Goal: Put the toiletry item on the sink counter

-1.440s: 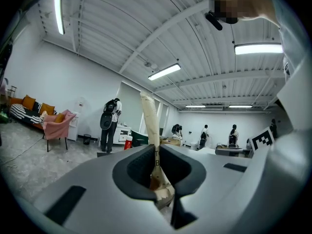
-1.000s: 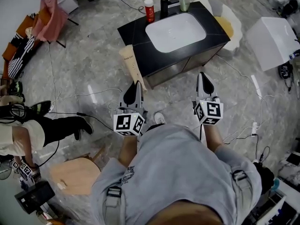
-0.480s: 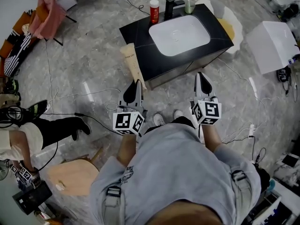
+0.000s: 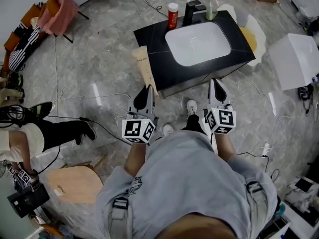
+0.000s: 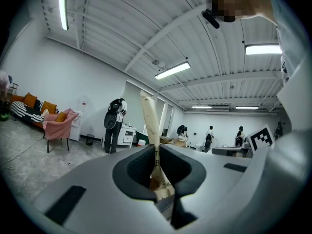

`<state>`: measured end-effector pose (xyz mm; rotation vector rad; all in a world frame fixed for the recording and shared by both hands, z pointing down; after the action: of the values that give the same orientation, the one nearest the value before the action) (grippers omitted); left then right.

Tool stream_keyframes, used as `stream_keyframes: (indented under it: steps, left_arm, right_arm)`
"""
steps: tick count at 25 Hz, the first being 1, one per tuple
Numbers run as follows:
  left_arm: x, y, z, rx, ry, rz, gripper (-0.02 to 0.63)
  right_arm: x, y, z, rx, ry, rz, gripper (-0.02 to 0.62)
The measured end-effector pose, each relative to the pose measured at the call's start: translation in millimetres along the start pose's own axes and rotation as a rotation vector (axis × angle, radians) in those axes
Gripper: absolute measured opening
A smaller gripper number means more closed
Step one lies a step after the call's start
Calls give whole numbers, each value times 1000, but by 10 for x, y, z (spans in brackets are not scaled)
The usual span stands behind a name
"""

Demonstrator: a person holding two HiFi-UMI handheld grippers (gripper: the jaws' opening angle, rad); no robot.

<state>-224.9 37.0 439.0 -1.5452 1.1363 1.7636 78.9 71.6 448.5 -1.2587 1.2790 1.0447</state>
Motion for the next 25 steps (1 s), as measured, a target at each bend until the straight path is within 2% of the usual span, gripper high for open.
stream_keyframes:
  steps: [16,25]
  left_arm:
    - [112,-302,-1103,204,-41,-19,30]
    - [47,-523,-1551,332,-52,-32,30]
  right_arm:
    - [334,-877,-1451,222,-18,11,3]
    - [350,-1376,-1970,323,-5,17,3]
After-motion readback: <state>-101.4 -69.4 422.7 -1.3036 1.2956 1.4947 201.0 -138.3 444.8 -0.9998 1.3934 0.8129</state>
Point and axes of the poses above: the fingertips, and each gripper's own axes: z backward along the fingers, y to its left, x out of its top, the point moved 10 cm from there along z, backward along the fingers, and after that the axes turned 3 degrees about -y, right-handed, at the moved point
